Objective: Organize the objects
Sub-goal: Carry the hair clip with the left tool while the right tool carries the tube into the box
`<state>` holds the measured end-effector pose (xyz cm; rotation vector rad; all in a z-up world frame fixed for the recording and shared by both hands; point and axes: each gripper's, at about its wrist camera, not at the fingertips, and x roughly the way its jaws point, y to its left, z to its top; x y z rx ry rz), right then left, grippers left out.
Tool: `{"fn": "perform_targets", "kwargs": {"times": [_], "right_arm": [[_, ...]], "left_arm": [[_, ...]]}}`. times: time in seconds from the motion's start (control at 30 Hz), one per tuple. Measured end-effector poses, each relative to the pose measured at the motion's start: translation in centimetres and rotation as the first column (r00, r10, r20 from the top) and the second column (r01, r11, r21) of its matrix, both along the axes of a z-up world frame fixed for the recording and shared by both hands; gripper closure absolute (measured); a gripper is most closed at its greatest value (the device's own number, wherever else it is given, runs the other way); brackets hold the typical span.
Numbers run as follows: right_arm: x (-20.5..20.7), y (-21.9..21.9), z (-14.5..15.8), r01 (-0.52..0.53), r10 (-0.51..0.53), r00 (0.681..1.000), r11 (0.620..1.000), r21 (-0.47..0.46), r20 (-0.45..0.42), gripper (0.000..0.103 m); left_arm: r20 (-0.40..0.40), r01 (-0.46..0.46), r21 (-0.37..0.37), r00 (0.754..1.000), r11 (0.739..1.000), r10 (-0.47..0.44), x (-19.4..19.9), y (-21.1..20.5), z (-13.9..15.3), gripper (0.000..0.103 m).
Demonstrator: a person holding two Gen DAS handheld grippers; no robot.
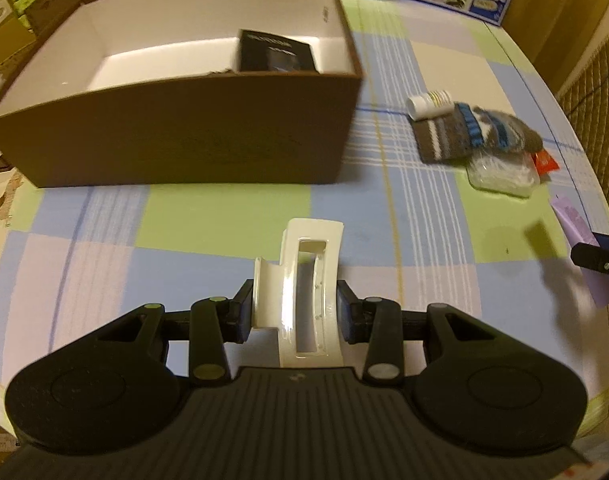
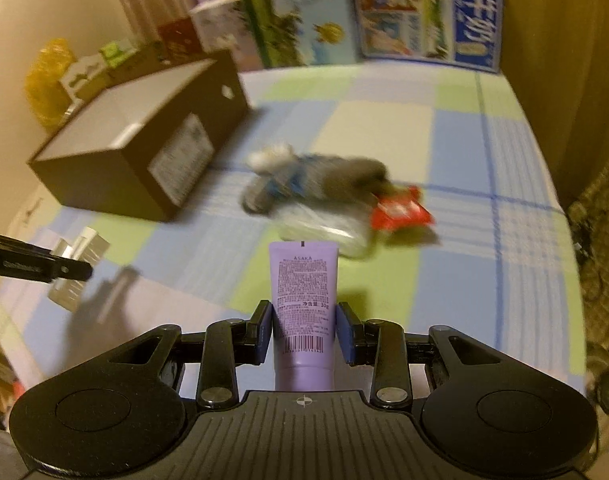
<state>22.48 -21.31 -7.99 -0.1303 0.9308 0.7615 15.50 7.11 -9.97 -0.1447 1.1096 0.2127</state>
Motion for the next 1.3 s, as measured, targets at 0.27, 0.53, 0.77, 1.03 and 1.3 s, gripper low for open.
{"fn": "perform_targets", "kwargs": {"times": [0.27,0.53,0.77,1.03,1.3], "right_arm": [[-0.6,5.1,2.4,-0.105,0.105,0.994,0.991,0.081,0.010,0.072],[-0.7,11.1,4.5,-0.202,0.204,0.979,0.964,0.174,0.004,0.072],[0.1,17.0,6.0,-0.249,0.252,0.968,0.941,0.227,0.017,0.072],[1.9,23.6,7.4,-0.262,0.259,0.965,0.932,0.250,0.042,0.072],[4.3,28.3,7.0,-0.216,0.215,0.976,0.947,0.238,0.033,0.072]], "left_arm": [[0.066,-0.054,0.000,0.996,0.999,0.054,-1.8,3.2,2.9,0.068],[0.136,-0.087,0.004,0.987,0.996,0.086,-2.6,6.6,6.1,0.068],[0.184,-0.089,0.020,0.979,0.996,0.084,-1.7,9.7,8.3,0.068],[0.236,-0.057,0.050,0.971,0.997,0.044,1.5,12.8,10.5,0.068],[0.244,-0.026,0.054,0.970,0.998,0.012,5.8,16.0,10.8,0.068]]}}
